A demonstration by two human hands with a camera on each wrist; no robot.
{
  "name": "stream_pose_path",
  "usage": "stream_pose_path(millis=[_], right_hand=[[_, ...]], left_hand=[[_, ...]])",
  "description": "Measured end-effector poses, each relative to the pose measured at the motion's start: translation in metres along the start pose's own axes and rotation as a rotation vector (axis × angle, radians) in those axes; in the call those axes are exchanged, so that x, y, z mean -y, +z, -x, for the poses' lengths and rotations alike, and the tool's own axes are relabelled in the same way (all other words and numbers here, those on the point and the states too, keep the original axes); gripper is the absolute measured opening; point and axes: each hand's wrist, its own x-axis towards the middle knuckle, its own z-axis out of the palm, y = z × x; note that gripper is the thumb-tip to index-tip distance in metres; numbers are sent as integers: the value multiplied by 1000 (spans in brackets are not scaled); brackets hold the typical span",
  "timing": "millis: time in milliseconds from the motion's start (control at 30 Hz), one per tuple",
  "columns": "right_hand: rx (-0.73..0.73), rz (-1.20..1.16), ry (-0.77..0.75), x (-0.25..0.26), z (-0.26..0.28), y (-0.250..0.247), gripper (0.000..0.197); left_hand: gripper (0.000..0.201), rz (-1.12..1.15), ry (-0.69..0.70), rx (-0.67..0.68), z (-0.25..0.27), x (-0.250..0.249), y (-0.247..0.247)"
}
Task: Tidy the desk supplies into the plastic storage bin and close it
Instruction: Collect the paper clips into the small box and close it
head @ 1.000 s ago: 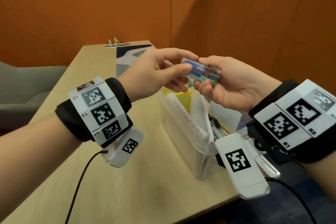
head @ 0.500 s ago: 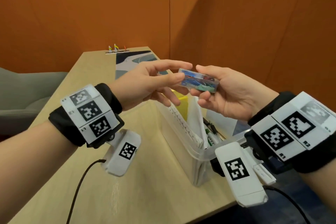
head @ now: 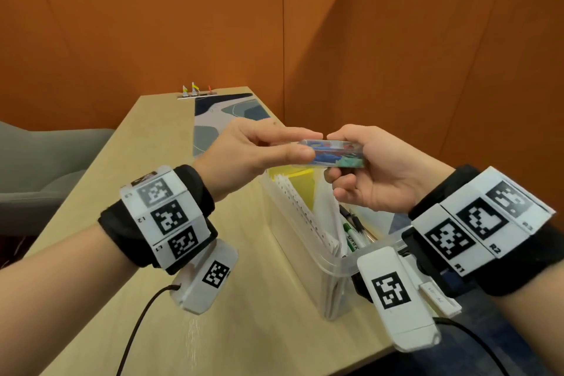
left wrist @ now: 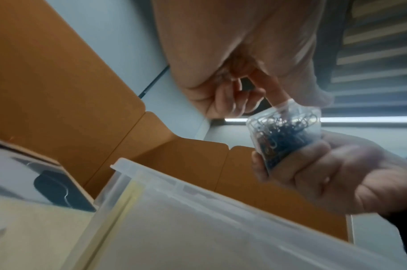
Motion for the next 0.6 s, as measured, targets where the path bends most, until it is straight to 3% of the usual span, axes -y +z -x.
stream_pose_path(millis=[233, 433, 500, 600], right_hand=[[-10, -22, 13, 3, 2, -2, 31], [14, -33, -2, 3, 3, -2, 29], [2, -63, -55, 1, 4, 0, 27], [-8, -115, -184, 2, 3, 3, 26]], left_hand=[[43, -431, 245, 17, 1, -1, 6], [37, -396, 315, 13, 2, 3, 7], [40, -387, 253, 41, 1, 5, 5], [51, -133, -82, 157, -5, -2, 3]])
